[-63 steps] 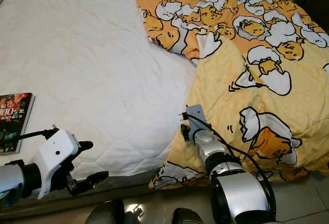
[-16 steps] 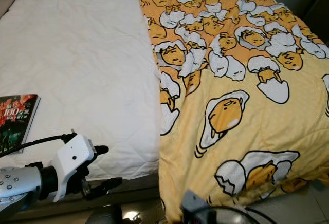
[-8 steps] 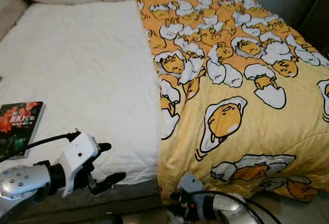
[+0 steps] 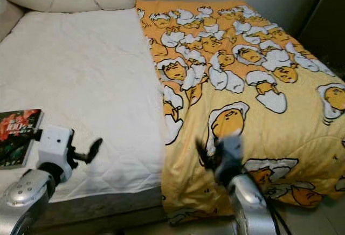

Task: Clean up the room

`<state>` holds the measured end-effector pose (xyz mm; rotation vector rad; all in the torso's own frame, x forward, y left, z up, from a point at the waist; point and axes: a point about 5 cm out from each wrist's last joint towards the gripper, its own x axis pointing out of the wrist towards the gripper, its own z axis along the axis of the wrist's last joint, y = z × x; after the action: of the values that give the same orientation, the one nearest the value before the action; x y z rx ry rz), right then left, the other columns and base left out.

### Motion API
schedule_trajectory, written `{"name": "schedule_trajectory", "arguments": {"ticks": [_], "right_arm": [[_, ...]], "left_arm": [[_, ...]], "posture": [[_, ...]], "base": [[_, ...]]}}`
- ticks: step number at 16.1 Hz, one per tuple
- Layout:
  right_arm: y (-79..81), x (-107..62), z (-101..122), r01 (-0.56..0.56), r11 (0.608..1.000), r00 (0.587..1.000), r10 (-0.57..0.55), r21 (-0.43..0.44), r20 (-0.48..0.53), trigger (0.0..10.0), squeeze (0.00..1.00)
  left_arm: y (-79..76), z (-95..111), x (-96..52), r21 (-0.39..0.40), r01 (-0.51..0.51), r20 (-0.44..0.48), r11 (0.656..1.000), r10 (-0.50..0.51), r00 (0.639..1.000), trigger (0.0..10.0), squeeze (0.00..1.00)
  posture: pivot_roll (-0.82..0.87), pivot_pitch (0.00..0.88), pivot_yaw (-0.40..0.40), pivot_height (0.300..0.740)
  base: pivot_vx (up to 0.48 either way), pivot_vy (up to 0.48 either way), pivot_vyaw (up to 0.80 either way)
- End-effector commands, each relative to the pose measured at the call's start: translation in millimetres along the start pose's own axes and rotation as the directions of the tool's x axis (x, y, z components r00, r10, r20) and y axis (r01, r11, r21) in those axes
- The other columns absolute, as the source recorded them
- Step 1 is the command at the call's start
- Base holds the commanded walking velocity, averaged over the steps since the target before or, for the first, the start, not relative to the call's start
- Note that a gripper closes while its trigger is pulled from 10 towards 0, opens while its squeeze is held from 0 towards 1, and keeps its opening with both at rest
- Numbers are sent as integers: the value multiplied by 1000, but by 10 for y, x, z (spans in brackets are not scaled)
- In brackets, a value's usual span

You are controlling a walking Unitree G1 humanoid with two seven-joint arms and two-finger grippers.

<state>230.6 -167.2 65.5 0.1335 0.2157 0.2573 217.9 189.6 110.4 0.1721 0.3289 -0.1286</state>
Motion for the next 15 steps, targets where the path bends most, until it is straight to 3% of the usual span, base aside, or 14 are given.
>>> {"name": "schedule_trajectory", "arguments": {"ticks": [1,2,3,7,15], "right_arm": [[-19,-27,57,38,999,999,-38,8,3,10000,1000],[9,-35,88,38,999,999,-38,7,8,10000,867],[40,-45,130,45,999,999,-45,6,15,10000,0],[-30,-50,33,176,984,983,-175,31,-49,10000,0],[-27,-34,45,219,975,975,-217,39,-43,10000,0]], "left_arm": [[27,27,21,-3,-35,23,999,35,999,10000,0],[40,25,25,-12,-53,28,999,54,998,10000,0],[54,15,35,-19,-75,33,997,75,997,10000,0],[34,39,109,38,-70,41,997,69,997,10000,0],[50,87,193,50,-72,64,996,69,996,10000,0]], "posture": [[-17,0,-29,740],[-19,0,-29,740],[-20,0,-33,740],[-16,0,-34,740],[-25,0,-24,740]], "base": [[0,-251,0],[0,-281,0],[0,-337,0],[0,-394,0],[0,-418,0]]}}
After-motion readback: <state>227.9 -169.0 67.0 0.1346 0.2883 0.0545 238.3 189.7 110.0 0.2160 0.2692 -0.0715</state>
